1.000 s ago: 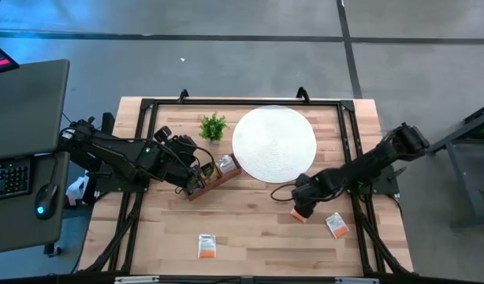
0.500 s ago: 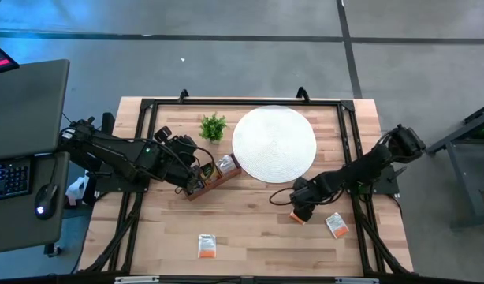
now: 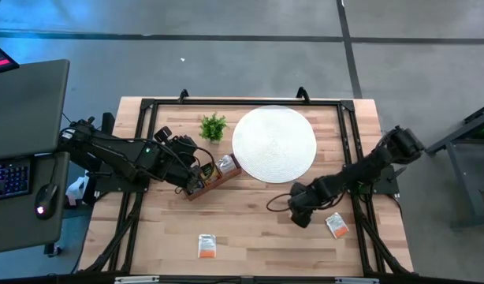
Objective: Pick & Place Tea
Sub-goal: Put the orange tea bag into the right section of the wooden organizer
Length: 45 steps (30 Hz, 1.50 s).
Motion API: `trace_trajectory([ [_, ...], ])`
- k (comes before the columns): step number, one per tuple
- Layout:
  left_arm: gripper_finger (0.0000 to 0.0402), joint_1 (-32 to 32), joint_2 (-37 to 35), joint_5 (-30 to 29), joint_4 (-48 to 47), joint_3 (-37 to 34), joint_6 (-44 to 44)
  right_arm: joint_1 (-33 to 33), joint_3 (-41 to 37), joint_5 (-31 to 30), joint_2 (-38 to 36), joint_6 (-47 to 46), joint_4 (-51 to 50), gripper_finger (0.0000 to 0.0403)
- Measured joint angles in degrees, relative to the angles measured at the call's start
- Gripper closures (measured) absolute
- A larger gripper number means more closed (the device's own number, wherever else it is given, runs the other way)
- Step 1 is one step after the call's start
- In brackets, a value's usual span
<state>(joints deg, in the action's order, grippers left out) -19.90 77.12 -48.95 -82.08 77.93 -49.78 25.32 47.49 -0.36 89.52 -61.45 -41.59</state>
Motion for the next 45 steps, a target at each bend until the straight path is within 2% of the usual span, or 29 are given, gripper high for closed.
trace_trajectory([
  [9, 0.0254, 0.0, 0.0, 0.4, 0.1, 0.0, 0.0, 2.3, -6.1, -1.5, 2.8, 0.5, 7.7, 0.0286],
  [12, 0.0254, 0.0, 0.0, 0.4, 0.2, 0.0, 0.0, 3.1, -6.1, -4.4, 2.5, -1.5, 5.1, 0.0313],
  [16, 0.0254, 0.0, 0.0, 0.4, 0.3, 0.0, 0.0, 3.2, -7.1, -6.7, -0.1, 0.2, 6.0, 0.0386],
  [19, 0.0254, 0.0, 0.0, 0.4, 0.3, 0.0, 0.0, 2.3, -7.4, -9.1, -2.6, 4.4, 10.3, 0.0388],
  [21, 0.0254, 0.0, 0.0, 0.3, 0.4, 0.0, 0.0, 1.2, -6.6, -13.4, -4.0, 7.3, 12.1, 0.0382],
  [23, 0.0254, 0.0, 0.0, 0.3, 0.4, 0.0, 0.0, 0.0, -4.6, -20.1, -4.8, 14.2, 15.0, 0.0391],
  [25, 0.0254, 0.0, 0.0, 0.1, 0.6, 0.0, 0.0, -1.2, -3.0, -27.6, -4.6, 27.0, 20.5, 0.0399],
  [27, 0.0254, 0.0, 0.0, -0.1, 1.2, 0.0, 0.0, -2.5, -2.6, -35.6, -3.8, 43.2, 31.6, 0.0396],
  [29, 0.0254, 0.0, 0.0, -0.1, 1.6, 0.0, 0.0, -4.3, -2.4, -39.3, -2.8, 61.5, 47.4, 0.0393],
  [31, 0.0254, 0.0, 0.0, -0.1, 1.6, 0.0, 0.0, -6.6, -2.4, -38.1, -0.9, 78.8, 60.2, 0.0397],
  [34, 0.0254, 0.0, 0.0, 0.1, 1.6, 0.0, 0.0, -10.5, -2.2, -31.4, 2.8, 95.1, 71.6, 0.04],
  [37, 0.0254, 0.0, 0.0, 0.4, 1.6, 0.0, 0.0, -14.5, 0.9, -25.5, 6.4, 99.0, 72.0, 0.04],
  [45, 0.0254, 0.0, 0.0, 0.3, 1.6, 0.0, 0.0, -21.6, 15.8, -19.1, 16.1, 100.5, 55.3, 0.0401],
])
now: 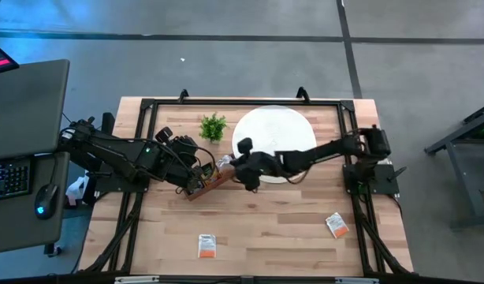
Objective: Pick & Place Tea
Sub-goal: Put the orange tea bag into the right section of the wooden organizer
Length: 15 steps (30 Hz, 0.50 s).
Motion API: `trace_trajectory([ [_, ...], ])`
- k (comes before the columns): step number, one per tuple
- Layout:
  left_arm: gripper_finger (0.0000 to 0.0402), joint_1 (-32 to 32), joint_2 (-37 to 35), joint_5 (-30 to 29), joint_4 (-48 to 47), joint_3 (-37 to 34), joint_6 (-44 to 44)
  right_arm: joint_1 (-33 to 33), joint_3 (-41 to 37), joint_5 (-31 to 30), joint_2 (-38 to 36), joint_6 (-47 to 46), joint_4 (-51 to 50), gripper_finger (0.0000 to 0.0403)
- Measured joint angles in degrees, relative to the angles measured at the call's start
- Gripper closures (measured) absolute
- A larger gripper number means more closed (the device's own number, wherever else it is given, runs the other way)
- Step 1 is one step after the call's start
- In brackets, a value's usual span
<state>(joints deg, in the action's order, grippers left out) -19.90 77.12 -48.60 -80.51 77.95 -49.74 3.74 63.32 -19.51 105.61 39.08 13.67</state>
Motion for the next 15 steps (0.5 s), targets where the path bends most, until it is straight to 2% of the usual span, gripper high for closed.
trace_trajectory([
  [3, 0.0254, 0.0, 0.0, -0.1, -0.1, 0.0, 1.5, -1.4, 3.9, 0.3, 2.6, 0.4, -7.1, 0.0401],
  [10, 0.0254, 0.0, 0.0, -1.5, -0.1, 0.0, 9.1, -3.1, 5.3, 4.1, 3.6, 6.3, -11.7, 0.0402],
  [15, 0.0254, 0.0, 0.0, -1.2, 0.1, 0.0, 12.2, -3.1, 5.2, 2.0, 3.8, 7.4, -12.3, 0.0394],
])
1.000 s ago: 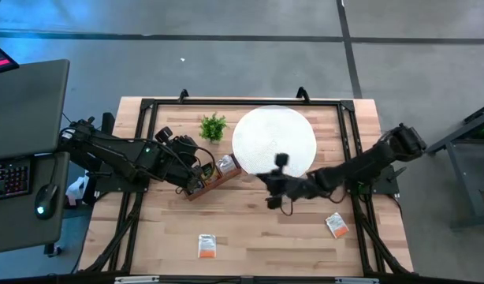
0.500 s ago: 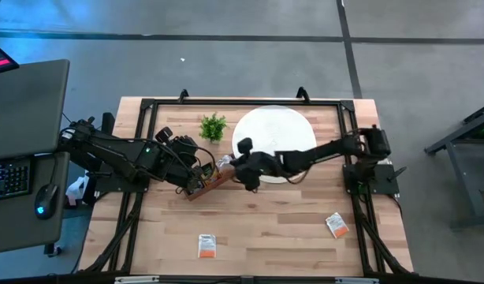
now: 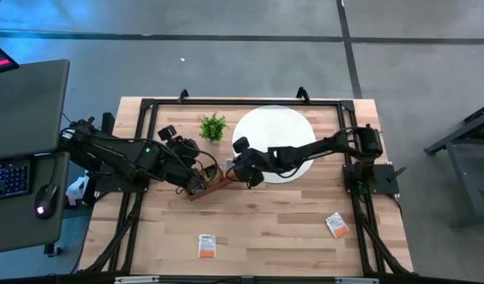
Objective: Pick & Place Tea
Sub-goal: Put the orange tea bag into the right section of the wooden organizer
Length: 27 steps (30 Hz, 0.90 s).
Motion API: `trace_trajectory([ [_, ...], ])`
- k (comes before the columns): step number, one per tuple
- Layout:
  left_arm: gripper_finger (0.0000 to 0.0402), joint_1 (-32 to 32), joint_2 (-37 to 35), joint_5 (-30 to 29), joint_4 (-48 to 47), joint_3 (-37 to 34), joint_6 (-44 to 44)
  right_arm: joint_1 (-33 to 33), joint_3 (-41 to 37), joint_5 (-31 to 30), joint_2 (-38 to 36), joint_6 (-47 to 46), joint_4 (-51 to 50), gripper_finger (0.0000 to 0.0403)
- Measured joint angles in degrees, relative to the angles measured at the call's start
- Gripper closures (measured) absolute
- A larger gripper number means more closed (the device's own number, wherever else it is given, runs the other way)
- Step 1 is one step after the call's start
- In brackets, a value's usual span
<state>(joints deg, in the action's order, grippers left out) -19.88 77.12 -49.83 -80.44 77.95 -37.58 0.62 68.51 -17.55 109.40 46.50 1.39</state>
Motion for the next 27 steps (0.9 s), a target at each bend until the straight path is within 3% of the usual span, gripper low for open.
trace_trajectory([
  [16, 0.0254, 0.0, 0.0, -0.8, 0.7, 0.0, 0.0, 2.3, 0.0, -1.3, -0.1, 0.1, 2.1, 0.0273],
  [22, 0.0254, 0.0, 0.0, -0.7, 4.8, 0.0, -0.2, 5.8, 0.0, -9.0, -2.4, -1.5, 1.7, 0.0256],
  [24, 0.0254, 0.0, 0.0, 3.2, 6.6, 0.0, -0.2, 7.3, 0.0, -10.0, -4.5, -4.0, -0.7, 0.0258],
  [27, 0.0254, 0.0, 0.0, 15.8, 9.8, 0.0, 0.5, 9.7, 0.0, -9.9, -8.7, -10.4, -6.7, 0.0267],
])
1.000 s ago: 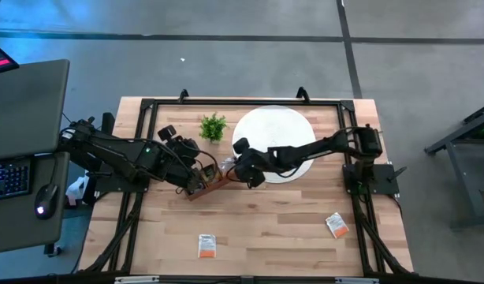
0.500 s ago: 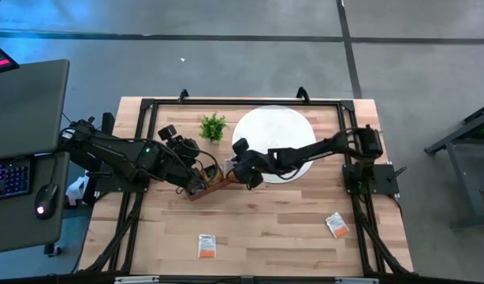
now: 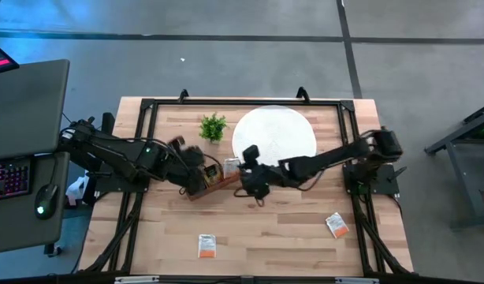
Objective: Pick & Place Tea
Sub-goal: Put the orange tea bag into the right section of the wooden organizer
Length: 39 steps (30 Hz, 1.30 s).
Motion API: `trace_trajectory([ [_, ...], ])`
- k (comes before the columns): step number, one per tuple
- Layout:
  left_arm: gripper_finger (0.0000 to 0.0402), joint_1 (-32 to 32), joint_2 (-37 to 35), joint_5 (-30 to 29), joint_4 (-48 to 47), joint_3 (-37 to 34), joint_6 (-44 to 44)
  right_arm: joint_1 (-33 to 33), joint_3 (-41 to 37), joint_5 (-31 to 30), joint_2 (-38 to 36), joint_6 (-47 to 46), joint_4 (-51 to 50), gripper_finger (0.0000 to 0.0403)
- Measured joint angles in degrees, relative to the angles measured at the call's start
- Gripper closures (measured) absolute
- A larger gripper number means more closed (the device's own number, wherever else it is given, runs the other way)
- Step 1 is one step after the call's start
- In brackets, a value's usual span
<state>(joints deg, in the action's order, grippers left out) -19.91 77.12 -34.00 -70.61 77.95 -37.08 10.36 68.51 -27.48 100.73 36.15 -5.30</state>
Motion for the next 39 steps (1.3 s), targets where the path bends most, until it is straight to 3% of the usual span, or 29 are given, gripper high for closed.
trace_trajectory([
  [4, 0.0254, -2.6, 1.3, 17.4, 8.9, -2.7, 6.1, 3.7, 0.1, 2.1, -6.1, -12.5, -10.1, 0.0278],
  [8, 0.0254, -8.6, 3.9, 27.9, 22.9, -8.0, 8.8, 7.1, 0.1, 7.9, -9.1, -26.1, -16.3, 0.0284],
  [11, 0.0254, -13.5, 7.2, 26.3, 29.7, -11.7, 9.5, 9.9, 0.1, 8.3, -9.1, -28.6, -17.0, 0.0285],
  [14, 0.0254, -17.0, 10.9, 22.9, 35.3, -14.8, 8.2, 12.3, 0.1, 5.1, -8.2, -27.1, -16.6, 0.0285],
  [23, 0.0254, -18.3, 23.3, 29.4, 47.9, -17.8, 2.2, 14.5, 0.0, 0.9, -8.1, -26.9, -16.8, 0.0284],
  [34, 0.0259, -18.3, 27.5, 29.5, 47.2, -17.5, -2.2, 13.3, 0.0, 1.3, -8.1, -25.9, -17.4, 0.0284],
  [39, 0.0325, -17.8, 28.9, 28.7, 45.3, -17.4, -2.0, 13.3, 0.0, 1.2, -8.1, -25.2, -17.4, 0.0284],
])
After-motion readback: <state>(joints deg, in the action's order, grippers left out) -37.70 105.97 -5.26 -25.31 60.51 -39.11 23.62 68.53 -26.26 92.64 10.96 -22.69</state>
